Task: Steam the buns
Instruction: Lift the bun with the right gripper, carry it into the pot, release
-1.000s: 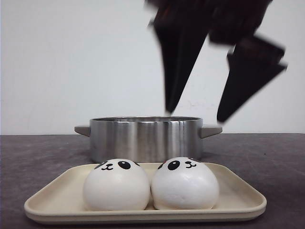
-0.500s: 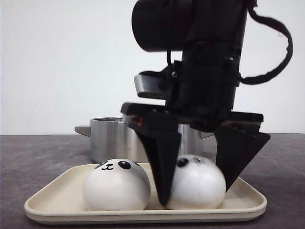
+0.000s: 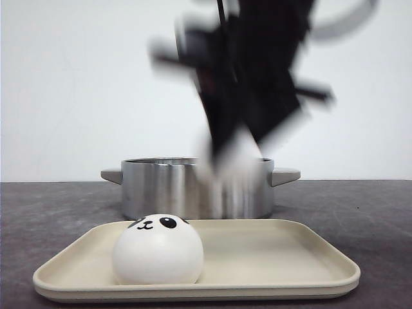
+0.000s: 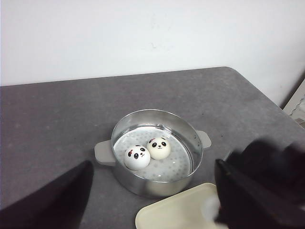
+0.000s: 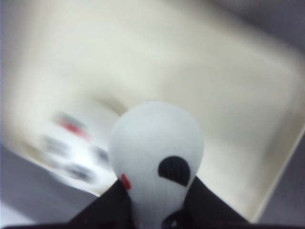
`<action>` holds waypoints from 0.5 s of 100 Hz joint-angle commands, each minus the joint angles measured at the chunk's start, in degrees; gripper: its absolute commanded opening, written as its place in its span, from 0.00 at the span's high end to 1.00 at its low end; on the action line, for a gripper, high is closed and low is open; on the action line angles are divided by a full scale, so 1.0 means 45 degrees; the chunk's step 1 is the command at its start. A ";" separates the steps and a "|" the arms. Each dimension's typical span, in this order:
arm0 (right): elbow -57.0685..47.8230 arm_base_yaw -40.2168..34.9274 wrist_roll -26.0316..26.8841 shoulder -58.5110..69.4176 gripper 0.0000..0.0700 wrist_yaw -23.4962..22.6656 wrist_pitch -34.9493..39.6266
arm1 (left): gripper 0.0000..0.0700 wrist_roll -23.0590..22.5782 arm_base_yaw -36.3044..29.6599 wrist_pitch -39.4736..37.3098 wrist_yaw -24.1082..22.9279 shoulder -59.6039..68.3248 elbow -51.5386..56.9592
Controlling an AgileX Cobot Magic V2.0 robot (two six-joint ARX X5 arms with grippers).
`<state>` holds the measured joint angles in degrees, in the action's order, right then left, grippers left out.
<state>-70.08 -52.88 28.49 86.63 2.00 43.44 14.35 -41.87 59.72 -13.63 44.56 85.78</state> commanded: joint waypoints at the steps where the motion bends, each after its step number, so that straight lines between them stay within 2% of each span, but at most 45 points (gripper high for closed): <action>1: -0.1234 -0.0136 -0.0495 -0.0214 0.99 0.0413 -0.0214 | 0.34 -0.0204 -0.0112 -0.0272 -0.0078 0.0078 0.0306; 21: -0.4138 0.0583 -0.2152 -0.0063 0.99 0.1467 -0.0801 | 0.34 -0.0316 -0.0112 -0.0520 -0.0083 0.0078 0.0306; 34: -0.4444 0.1438 -0.2361 0.0243 0.99 0.1574 -0.1574 | 0.34 -0.0311 -0.0112 -0.0515 -0.0083 0.0078 0.0306; 50: -0.4444 0.2608 -0.2482 0.1171 0.99 0.1355 -0.1486 | 0.34 -0.0311 -0.0112 -0.0505 -0.0078 0.0078 0.0306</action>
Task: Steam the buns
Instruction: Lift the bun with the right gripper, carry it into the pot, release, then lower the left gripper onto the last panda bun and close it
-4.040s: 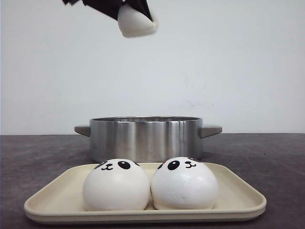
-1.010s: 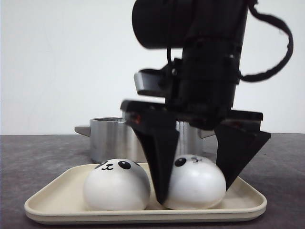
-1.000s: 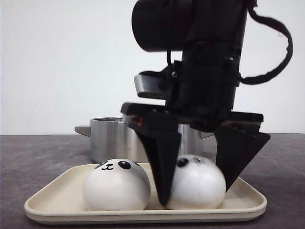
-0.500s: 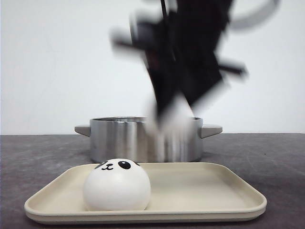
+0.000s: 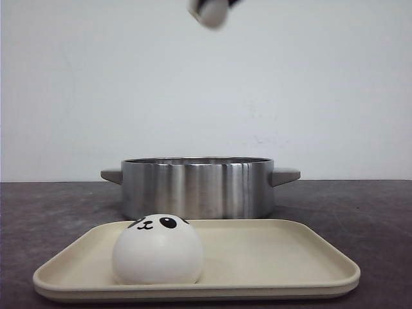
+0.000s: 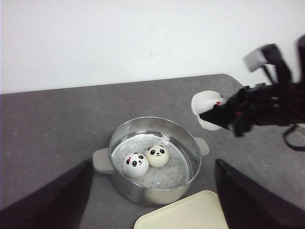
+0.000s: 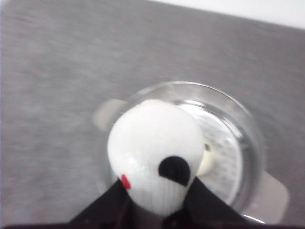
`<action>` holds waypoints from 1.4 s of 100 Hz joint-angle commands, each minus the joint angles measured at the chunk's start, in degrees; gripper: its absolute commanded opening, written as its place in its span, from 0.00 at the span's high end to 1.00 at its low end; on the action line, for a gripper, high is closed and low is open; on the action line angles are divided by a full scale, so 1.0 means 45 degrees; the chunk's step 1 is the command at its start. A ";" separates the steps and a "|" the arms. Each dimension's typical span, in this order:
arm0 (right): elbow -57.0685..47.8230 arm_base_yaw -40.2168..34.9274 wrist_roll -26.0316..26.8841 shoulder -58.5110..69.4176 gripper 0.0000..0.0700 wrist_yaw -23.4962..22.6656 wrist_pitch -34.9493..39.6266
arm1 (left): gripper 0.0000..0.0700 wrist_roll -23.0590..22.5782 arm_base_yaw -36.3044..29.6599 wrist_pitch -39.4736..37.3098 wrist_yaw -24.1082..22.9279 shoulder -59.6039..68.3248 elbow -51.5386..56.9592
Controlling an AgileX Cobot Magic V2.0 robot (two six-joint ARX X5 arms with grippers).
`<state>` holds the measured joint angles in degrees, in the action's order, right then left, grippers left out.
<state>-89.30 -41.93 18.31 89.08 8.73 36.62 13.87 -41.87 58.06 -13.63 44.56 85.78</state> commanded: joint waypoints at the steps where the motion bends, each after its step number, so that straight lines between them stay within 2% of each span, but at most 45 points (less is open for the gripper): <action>1: -0.0175 0.0238 -0.0219 0.0709 0.99 -0.0214 0.0049 | 0.34 -0.0204 -0.0112 -0.0136 -0.0078 0.0078 0.0306; 19: -0.0175 0.0971 -0.0223 0.2487 0.99 -0.1739 0.0311 | 0.34 -0.0204 -0.0112 -0.0136 -0.0083 0.0078 0.0306; 34: -0.0175 0.1122 -0.0223 0.3876 0.96 -0.1943 0.0680 | 0.34 -0.0204 -0.0112 -0.0136 -0.0083 0.0083 0.0306; 39: -0.0175 0.1127 -0.0209 0.4226 0.85 -0.1938 0.0767 | 0.34 -0.0204 -0.0112 -0.0117 -0.0083 0.0083 0.0306; 42: -0.0175 0.1161 -0.0209 0.4386 0.72 -0.1943 0.0782 | 0.34 -0.0204 -0.0112 -0.0092 -0.0083 0.0083 0.0306; 49: -0.0175 0.1195 -0.0199 0.4682 0.35 -0.1914 0.0831 | 0.34 -0.0199 -0.0112 -0.0024 -0.0083 0.0083 0.0306; 53: -0.0175 0.1205 -0.0165 0.4770 0.22 -0.1889 0.0850 | 0.34 -0.0194 -0.0112 0.0049 -0.0083 0.0083 0.0306; 79: -0.0185 0.1219 -0.0160 0.4828 0.19 -0.1355 0.0826 | 0.34 -0.0204 -0.0107 0.0408 -0.0083 0.0083 0.0282; 88: -0.0204 0.1234 -0.0165 0.4818 0.15 -0.1360 0.0879 | 0.34 -0.0204 -0.0112 0.0491 -0.0078 0.0189 0.0282; 96: -0.0495 0.1229 -0.0170 0.4760 0.16 -0.1355 0.1243 | 0.34 -0.0180 -0.0112 0.0539 -0.0068 0.0291 0.0253; 100: -0.0738 0.1229 -0.0175 0.4711 0.22 -0.1355 0.1438 | 0.34 -0.0131 -0.0112 0.0544 -0.0053 0.0359 0.0209; 104: -0.1049 0.1195 -0.0175 0.4590 0.38 -0.1355 0.1671 | 0.34 -0.0044 -0.0117 0.0534 0.0049 0.0432 0.0117; 112: -0.1613 0.1064 -0.0170 0.4163 0.82 -0.1258 0.1817 | 0.34 0.0311 -0.0117 0.0529 0.0491 0.0636 -0.0228; 116: -0.1885 0.0942 -0.0175 0.3857 1.00 -0.1234 0.1817 | 0.34 0.0466 -0.0117 0.0529 0.0874 0.0792 -0.0447; 125: -0.2395 0.0641 -0.0223 0.2982 1.00 -0.1151 0.1690 | 0.34 0.0593 -0.0117 0.0520 0.1661 0.1219 -0.0981; 140: -0.2686 -0.0121 -0.0665 0.0996 1.00 -0.0670 0.1685 | 0.34 0.0753 -0.0121 0.0291 0.2181 0.2006 -0.2001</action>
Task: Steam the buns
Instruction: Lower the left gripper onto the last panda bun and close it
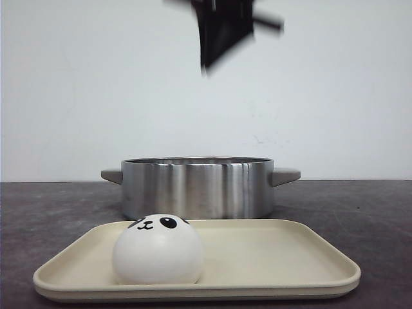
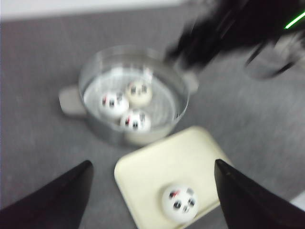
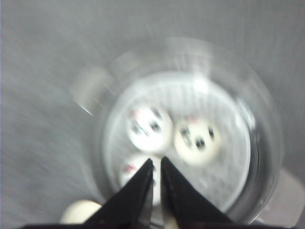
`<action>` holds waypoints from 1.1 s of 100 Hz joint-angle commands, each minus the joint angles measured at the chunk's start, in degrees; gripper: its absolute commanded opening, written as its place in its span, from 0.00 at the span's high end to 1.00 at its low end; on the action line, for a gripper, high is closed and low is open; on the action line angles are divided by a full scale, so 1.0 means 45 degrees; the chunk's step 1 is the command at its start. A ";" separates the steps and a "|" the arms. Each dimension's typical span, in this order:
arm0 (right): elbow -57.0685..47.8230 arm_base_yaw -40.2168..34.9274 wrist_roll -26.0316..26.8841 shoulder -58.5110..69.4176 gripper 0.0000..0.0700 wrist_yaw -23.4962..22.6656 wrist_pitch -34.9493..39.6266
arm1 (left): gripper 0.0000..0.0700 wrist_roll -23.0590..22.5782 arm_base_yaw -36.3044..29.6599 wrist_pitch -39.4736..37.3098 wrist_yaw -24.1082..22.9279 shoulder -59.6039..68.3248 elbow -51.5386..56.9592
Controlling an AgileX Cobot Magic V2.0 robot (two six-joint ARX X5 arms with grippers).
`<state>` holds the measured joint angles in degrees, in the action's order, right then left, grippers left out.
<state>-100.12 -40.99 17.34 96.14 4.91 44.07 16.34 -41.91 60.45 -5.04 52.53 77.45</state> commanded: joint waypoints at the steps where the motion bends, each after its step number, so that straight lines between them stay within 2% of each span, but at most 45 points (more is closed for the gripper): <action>1: -0.0282 -0.0389 -0.0500 -0.0719 1.00 0.0204 0.0044 | 0.34 0.0209 -0.0112 -0.0306 0.0355 0.0267 -0.0238; 9: -0.0282 -0.0869 -0.0787 -0.1899 1.00 0.0466 0.0253 | 0.34 0.0369 -0.0112 -0.0991 0.1069 0.0476 -0.1069; 21: -0.0282 -0.1588 -0.1005 -0.3575 1.00 0.1030 0.0554 | 0.34 0.1122 -0.0136 -0.2229 0.1880 0.0690 -0.2652; 38: -0.0282 -0.2302 -0.1005 -0.5469 1.00 0.1846 0.0889 | 0.32 0.2273 -0.0510 -0.3507 0.2249 0.1277 -0.4867; 50: -0.0282 -0.2414 -0.1010 -0.6329 1.00 0.2191 0.1044 | 0.32 0.2574 -0.1039 -0.4119 0.2516 0.2259 -0.5557; 73: -0.0277 -0.2409 -0.1049 -0.6936 1.00 0.2676 0.1768 | 0.32 0.2739 -0.2404 -0.5916 0.2560 0.4619 -0.5566; 98: -0.0277 -0.2414 -0.1044 -0.6989 1.00 0.2676 0.2526 | 0.32 0.3191 -0.2691 -0.6416 0.2322 0.6751 -0.5566; 103: -0.0277 -0.2414 -0.1039 -0.6989 1.00 0.2676 0.2526 | 0.29 0.3245 -0.2691 -0.6499 0.1987 0.7057 -0.5566; 110: -0.0277 -0.2414 -0.1035 -0.6989 1.00 0.2676 0.2526 | 0.20 0.3249 -0.2691 -0.6649 0.1666 0.7441 -0.5566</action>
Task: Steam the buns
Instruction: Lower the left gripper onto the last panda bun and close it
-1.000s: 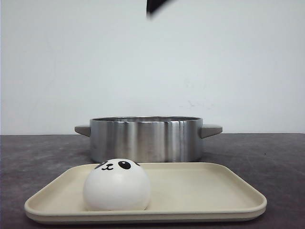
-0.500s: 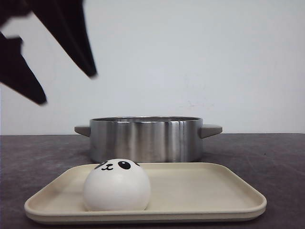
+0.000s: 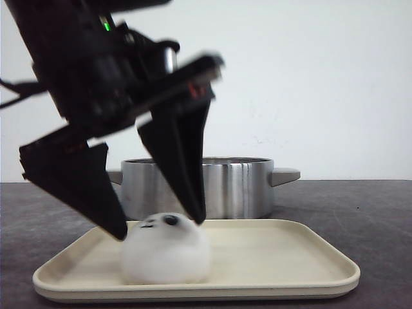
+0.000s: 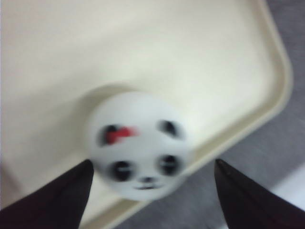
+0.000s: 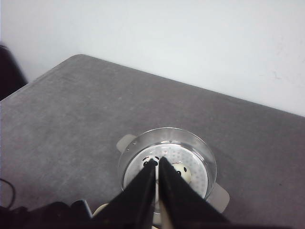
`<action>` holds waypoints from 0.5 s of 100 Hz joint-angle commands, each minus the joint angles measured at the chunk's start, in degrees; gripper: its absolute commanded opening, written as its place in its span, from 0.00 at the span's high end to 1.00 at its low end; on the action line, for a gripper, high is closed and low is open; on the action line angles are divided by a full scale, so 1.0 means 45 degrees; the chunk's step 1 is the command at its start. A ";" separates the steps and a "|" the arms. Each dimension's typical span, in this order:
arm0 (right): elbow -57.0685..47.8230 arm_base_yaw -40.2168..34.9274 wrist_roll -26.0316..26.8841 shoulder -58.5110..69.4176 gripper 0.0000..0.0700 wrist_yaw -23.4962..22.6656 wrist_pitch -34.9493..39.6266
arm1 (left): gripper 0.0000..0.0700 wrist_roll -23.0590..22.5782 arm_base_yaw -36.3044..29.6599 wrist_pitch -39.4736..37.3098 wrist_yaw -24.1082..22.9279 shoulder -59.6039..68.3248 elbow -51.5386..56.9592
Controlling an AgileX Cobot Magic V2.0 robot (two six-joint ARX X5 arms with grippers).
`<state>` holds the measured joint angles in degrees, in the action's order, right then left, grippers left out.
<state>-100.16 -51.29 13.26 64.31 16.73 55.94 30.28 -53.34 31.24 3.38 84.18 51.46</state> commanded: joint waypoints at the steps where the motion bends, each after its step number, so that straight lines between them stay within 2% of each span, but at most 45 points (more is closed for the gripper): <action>1: -0.0267 -0.0126 -0.0126 0.0083 1.00 0.0049 -0.0112 | 0.19 0.0151 -0.0146 -0.0189 -0.0223 0.0457 0.0209; 30: -0.0267 -0.0126 -0.0136 0.0083 1.00 0.0049 -0.0058 | 0.24 0.0194 -0.0141 -0.0607 -0.0194 0.1496 0.0209; 36: -0.0267 -0.0126 -0.0136 0.0087 1.00 0.0049 -0.0015 | 0.37 0.0189 -0.0141 -0.0680 -0.0291 0.1506 0.0209; 50: -0.0267 -0.0126 -0.0136 0.0087 1.00 0.0053 -0.0015 | 0.81 0.0180 -0.0136 -0.0962 -0.0432 0.1506 0.0214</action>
<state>-100.16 -51.29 13.26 64.31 16.73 56.36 30.89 -53.36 27.49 1.65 89.78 51.59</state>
